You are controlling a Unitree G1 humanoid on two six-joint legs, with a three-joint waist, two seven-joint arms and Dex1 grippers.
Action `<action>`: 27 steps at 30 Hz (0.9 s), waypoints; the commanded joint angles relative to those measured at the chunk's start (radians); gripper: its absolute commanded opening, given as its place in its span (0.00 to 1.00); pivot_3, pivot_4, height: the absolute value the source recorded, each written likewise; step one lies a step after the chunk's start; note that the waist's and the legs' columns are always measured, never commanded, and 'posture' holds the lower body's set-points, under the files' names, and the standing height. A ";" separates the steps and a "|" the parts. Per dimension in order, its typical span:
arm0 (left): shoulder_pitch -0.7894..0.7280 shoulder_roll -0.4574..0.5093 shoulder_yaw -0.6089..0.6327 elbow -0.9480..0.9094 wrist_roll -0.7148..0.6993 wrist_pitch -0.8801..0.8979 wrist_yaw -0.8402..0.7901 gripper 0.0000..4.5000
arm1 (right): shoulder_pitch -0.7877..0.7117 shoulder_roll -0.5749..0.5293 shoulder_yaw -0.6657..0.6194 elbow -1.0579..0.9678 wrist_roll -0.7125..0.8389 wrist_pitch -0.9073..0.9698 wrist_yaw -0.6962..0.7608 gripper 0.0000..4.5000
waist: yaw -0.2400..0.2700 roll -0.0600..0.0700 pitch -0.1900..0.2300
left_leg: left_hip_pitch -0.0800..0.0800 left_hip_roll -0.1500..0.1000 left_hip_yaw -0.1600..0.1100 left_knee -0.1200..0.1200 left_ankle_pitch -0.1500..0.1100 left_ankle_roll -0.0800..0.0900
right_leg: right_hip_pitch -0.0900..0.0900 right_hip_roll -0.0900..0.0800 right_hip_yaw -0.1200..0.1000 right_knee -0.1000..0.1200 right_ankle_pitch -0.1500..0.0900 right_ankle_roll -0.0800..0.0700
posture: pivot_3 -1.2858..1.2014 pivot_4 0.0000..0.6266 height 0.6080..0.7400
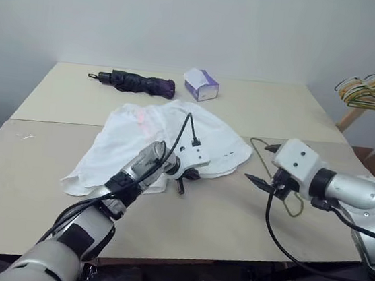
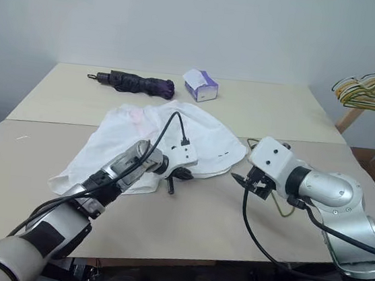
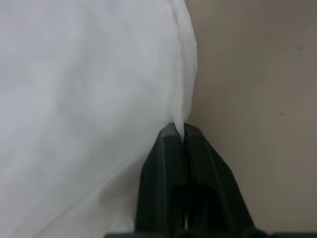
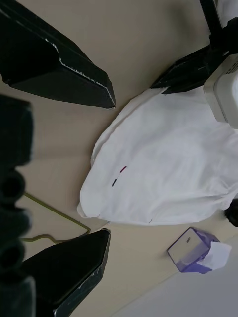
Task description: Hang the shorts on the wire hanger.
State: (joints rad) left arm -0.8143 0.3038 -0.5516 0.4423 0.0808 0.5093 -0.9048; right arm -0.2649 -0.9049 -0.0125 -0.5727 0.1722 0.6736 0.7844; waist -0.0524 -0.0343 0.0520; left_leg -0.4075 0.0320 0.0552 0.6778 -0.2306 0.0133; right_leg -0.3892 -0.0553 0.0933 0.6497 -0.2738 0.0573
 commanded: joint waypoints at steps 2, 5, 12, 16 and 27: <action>0.100 0.186 0.070 -0.304 -0.037 0.028 -0.122 0.00 | -0.028 0.006 -0.004 0.003 -0.004 -0.022 -0.010 1.00 | -0.011 0.000 0.000 | -0.001 0.000 0.000 -0.001 0.000 0.000 | -0.002 0.000 0.001 0.000 0.000 0.000 | 0.50 0.00 1.00; 0.243 0.437 0.169 -0.547 -0.090 0.053 -0.233 0.00 | -0.037 0.017 0.016 0.014 -0.010 -0.033 -0.010 1.00 | -0.026 0.000 0.000 | -0.002 0.002 0.000 -0.002 0.000 0.000 | -0.004 0.000 0.002 0.001 0.000 0.000 | 0.51 0.00 1.00; 0.466 0.780 0.365 -0.545 -0.095 -0.153 -0.291 0.00 | -0.068 0.039 0.057 0.062 -0.019 -0.075 -0.003 1.00 | 0.010 0.000 -0.001 | 0.004 0.001 0.003 0.000 0.000 0.000 | 0.001 -0.003 0.000 0.005 -0.001 0.000 | 0.53 0.00 1.00; 0.449 0.773 0.401 -0.362 -0.039 -0.279 -0.190 0.00 | -0.092 0.054 0.084 0.092 -0.026 -0.101 0.000 1.00 | 0.041 0.000 -0.001 | 0.003 0.000 0.003 0.001 0.000 0.000 | 0.000 -0.004 -0.001 0.005 -0.001 0.000 | 0.54 0.00 1.00; 0.513 0.851 0.455 -0.414 -0.159 -0.347 -0.409 0.73 | -0.086 0.042 0.081 0.091 -0.024 -0.107 0.014 1.00 | 0.050 -0.001 -0.001 | -0.004 0.001 0.004 0.001 0.000 0.001 | -0.008 -0.003 -0.001 0.007 -0.001 -0.001 | 0.53 0.00 1.00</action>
State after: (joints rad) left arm -0.2994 1.1175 -0.1588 0.0642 -0.0307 0.1752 -1.2647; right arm -0.3423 -0.8494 0.1008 -0.4606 0.1573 0.5789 0.7989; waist -0.0027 -0.0351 0.0506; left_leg -0.4114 0.0335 0.0603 0.6784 -0.2310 0.0138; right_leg -0.3976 -0.0580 0.0922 0.6574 -0.2752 0.0560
